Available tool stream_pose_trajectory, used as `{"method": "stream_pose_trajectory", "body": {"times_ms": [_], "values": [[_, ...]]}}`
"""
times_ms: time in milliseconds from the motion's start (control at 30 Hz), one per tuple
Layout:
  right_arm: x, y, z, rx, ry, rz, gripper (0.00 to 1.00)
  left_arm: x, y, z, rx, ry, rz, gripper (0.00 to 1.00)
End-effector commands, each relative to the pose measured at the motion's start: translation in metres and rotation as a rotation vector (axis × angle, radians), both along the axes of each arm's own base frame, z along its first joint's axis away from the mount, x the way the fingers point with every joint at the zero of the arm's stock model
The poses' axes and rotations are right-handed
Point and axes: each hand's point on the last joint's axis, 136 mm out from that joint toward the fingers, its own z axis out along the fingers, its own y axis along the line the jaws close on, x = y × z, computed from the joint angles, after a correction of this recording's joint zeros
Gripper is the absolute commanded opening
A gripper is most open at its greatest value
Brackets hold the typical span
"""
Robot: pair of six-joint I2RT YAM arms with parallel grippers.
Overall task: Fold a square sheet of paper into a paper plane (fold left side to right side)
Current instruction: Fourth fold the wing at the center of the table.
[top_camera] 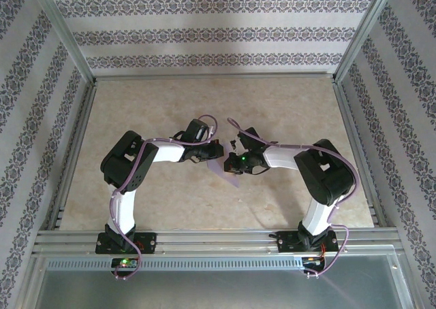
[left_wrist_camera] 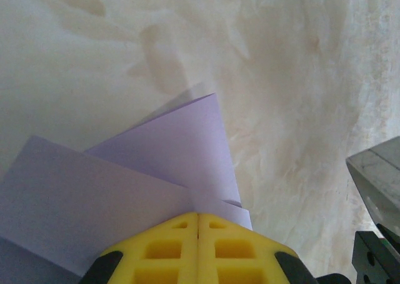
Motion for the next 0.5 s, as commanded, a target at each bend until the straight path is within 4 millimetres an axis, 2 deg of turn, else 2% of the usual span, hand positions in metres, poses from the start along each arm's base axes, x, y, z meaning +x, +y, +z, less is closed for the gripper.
{"method": "stream_pose_trajectory", "body": {"times_ms": [0,200,467], "values": [[-0.044,-0.018,-0.019,-0.066,0.146,0.02,0.0,-0.01,0.022,-0.038,0.125,0.072,0.028,0.05],[-0.062,-0.023,-0.018,-0.048,0.177,0.027,0.0,-0.01,0.021,-0.038,0.128,0.072,0.026,0.04],[-0.088,-0.042,-0.029,-0.08,0.219,0.01,0.0,-0.009,0.021,-0.036,0.126,0.067,0.023,0.04]]}}
